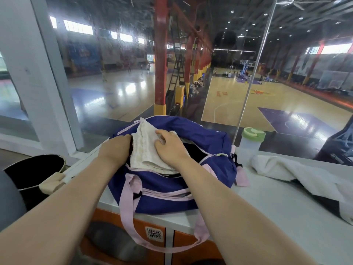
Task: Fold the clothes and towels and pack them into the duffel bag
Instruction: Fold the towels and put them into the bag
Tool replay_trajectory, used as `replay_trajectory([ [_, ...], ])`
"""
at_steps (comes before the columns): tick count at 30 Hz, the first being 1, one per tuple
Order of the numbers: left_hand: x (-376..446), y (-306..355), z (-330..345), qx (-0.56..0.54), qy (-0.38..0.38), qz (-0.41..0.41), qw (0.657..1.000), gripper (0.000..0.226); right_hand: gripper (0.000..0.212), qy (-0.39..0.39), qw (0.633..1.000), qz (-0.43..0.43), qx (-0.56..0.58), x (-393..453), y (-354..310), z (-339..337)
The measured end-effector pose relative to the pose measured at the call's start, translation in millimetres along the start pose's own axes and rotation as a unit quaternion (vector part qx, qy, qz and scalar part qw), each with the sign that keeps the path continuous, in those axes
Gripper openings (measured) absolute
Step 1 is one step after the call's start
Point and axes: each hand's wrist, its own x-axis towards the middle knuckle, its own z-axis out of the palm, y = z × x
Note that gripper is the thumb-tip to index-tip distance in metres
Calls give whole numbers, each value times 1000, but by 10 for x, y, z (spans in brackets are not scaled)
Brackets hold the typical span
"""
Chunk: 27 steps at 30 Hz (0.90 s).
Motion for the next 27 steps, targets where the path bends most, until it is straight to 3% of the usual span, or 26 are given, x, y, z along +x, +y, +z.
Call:
replay_trajectory([
  [4,-12,-71,8,-126,12,-85,988,1,35,11,1000,-1,15,-29,-2,-3],
  [8,-21,0,-10,-182,50,-96,977,17,22,31,998,-8,46,-82,11,8],
  [12,89,38,-101,-283,118,-118,944,19,39,30,994,-99,28,-172,-48,84],
  [15,154,127,-248,-342,192,-101,914,20,57,-22,992,-116,-50,-154,-64,180],
  [22,152,505,-440,-313,247,-12,917,31,85,-54,952,-26,-300,254,-322,532],
  [27,96,316,-400,-313,259,-33,913,33,74,-88,956,98,-262,464,-340,742],
])
